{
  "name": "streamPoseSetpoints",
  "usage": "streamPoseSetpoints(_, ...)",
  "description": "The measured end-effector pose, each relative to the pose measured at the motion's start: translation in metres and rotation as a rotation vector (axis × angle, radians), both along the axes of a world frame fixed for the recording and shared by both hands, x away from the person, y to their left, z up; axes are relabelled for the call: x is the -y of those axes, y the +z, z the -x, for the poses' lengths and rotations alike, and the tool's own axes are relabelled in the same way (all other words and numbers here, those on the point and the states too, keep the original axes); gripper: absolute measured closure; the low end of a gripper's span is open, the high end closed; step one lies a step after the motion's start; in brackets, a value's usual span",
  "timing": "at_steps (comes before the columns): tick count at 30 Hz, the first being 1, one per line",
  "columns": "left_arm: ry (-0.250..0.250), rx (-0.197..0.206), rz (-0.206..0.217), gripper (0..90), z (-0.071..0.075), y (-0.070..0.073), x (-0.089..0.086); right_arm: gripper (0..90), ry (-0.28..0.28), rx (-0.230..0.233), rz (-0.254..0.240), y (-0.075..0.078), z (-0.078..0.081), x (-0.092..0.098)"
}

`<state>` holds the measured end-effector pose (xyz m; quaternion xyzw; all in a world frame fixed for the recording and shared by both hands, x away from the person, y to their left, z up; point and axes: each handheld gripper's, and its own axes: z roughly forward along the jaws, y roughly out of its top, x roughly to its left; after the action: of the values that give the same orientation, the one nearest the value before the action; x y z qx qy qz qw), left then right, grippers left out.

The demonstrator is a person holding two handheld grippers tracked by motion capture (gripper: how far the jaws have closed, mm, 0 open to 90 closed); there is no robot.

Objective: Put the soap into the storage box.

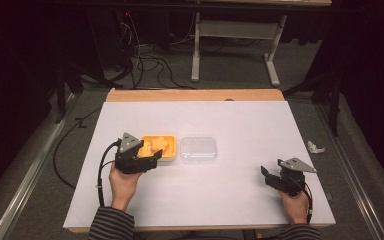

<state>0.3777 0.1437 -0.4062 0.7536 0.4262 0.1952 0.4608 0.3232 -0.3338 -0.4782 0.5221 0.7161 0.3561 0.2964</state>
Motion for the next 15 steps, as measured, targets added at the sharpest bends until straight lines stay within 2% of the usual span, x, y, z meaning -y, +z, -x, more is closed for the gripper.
streamPoseSetpoints(15, 0.014, -0.002, 0.008, 24.1, 0.009, -0.004, -0.012, 30.3, 0.0, 0.001, 0.002, 0.0, 0.0, 0.0)
